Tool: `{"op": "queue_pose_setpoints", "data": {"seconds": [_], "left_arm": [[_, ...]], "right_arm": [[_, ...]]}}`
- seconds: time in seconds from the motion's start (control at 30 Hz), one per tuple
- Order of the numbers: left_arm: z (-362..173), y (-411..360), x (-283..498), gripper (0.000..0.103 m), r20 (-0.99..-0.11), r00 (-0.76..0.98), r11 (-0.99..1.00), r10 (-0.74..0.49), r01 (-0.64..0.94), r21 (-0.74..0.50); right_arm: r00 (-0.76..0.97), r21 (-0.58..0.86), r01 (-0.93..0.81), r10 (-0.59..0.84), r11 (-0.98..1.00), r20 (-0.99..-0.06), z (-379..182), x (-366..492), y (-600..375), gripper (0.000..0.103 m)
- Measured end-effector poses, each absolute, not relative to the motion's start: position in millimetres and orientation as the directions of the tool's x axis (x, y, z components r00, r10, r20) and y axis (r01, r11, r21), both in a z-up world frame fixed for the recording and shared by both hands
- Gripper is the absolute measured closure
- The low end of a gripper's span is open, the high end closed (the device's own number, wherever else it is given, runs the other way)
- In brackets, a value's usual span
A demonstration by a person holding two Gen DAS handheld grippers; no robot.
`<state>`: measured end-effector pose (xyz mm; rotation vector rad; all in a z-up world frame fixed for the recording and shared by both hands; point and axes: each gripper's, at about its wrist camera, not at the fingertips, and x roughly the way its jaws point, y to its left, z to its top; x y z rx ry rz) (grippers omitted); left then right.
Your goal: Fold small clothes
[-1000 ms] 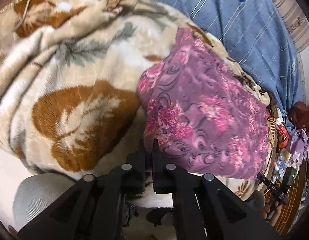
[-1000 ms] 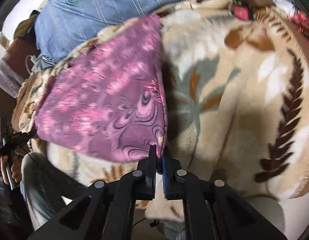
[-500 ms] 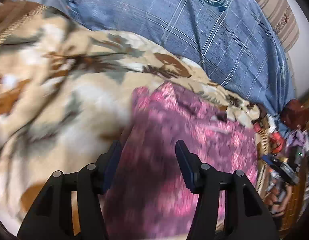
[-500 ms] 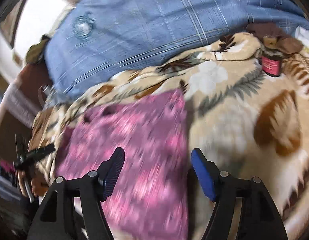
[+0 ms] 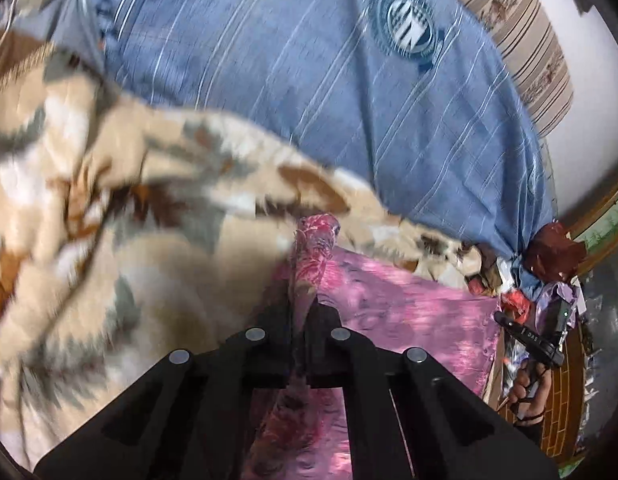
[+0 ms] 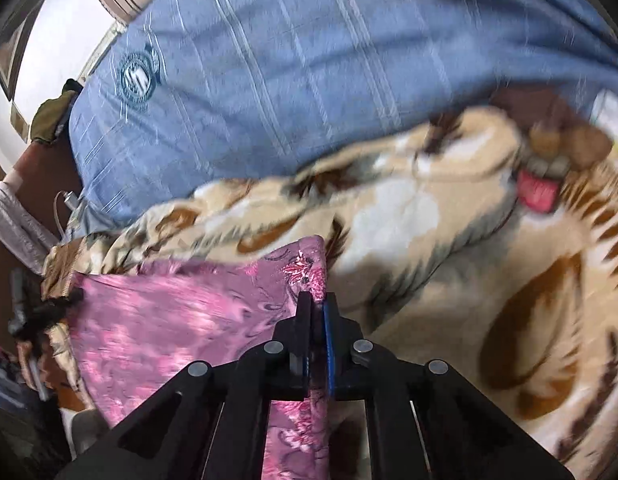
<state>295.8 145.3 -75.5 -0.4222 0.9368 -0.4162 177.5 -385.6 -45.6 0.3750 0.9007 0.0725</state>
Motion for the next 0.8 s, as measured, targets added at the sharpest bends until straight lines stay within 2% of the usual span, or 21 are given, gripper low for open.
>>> {"op": "queue_pose_setpoints", "data": {"seconds": [0.1, 0.17, 0.23, 0.3, 0.33, 0.37, 0.4, 0.47, 0.5, 0.6, 0.73, 0.8], "left_arm": [[-97.2, 139.1, 327.1, 0.101, -0.730, 0.480, 0.859, -0.486, 0.109, -0.501], [-130.5, 122.1, 346.5, 0.101, -0.817, 0.420, 0.912, -0.394, 0.068, -0.404], [-154.8, 111.9, 354.3, 0.101, -0.853, 0.373, 0.925, -0.366, 0.042, -0.378], [-153.3, 109.7, 350.0, 0.099, -0.857, 0.361, 0.922, -0.369, 0.024, -0.387], [-140.7, 110.9, 341.4, 0.098, -0.842, 0.380, 0.915, -0.384, 0.033, -0.402], [-128.1, 112.9, 332.2, 0.090, -0.818, 0.403, 0.904, -0.411, 0.062, -0.424], [-109.6, 116.1, 316.5, 0.071, -0.784, 0.440, 0.892, -0.438, 0.105, -0.440], [-78.8, 127.2, 281.8, 0.044, -0.743, 0.534, 0.907, -0.403, 0.124, -0.403], [-63.5, 133.4, 263.0, 0.043, -0.720, 0.582, 0.915, -0.377, 0.114, -0.387], [-45.9, 153.4, 211.7, 0.043, -0.691, 0.630, 0.908, -0.356, 0.057, -0.416], [-63.5, 171.7, 157.3, 0.042, -0.661, 0.643, 0.848, -0.388, -0.032, -0.529], [-74.0, 165.9, 130.3, 0.043, -0.680, 0.631, 0.843, -0.373, -0.075, -0.532]], "right_arm": [[0.622, 0.381, 0.128, 0.225, 0.916, -0.750, -55.4, 197.7, -400.9, 0.098], [0.577, 0.340, 0.153, 0.196, 0.928, -0.793, -77.2, 214.7, -397.6, 0.098], [0.515, 0.279, 0.171, 0.156, 0.945, -0.843, -102.3, 231.0, -389.1, 0.097], [0.470, 0.198, 0.195, 0.086, 0.961, -0.879, -116.0, 237.2, -383.7, 0.089], [0.457, 0.176, 0.206, 0.064, 0.963, -0.887, -111.5, 233.6, -380.6, 0.077], [0.466, 0.172, 0.207, 0.057, 0.963, -0.883, -103.3, 227.1, -378.3, 0.076], [0.496, 0.175, 0.198, 0.056, 0.964, -0.867, -85.7, 213.5, -373.7, 0.073], [0.556, 0.193, 0.191, 0.056, 0.962, -0.829, -54.1, 183.3, -363.9, 0.038], [0.593, 0.216, 0.187, 0.065, 0.958, -0.802, -36.8, 161.9, -353.8, 0.032], [0.637, 0.295, 0.098, 0.168, 0.950, -0.753, -6.0, 107.6, -313.2, 0.030], [0.657, 0.426, -0.016, 0.330, 0.905, -0.677, -0.4, 52.9, -259.1, 0.030], [0.661, 0.451, -0.038, 0.361, 0.892, -0.658, -5.0, 33.7, -240.2, 0.030]]}}
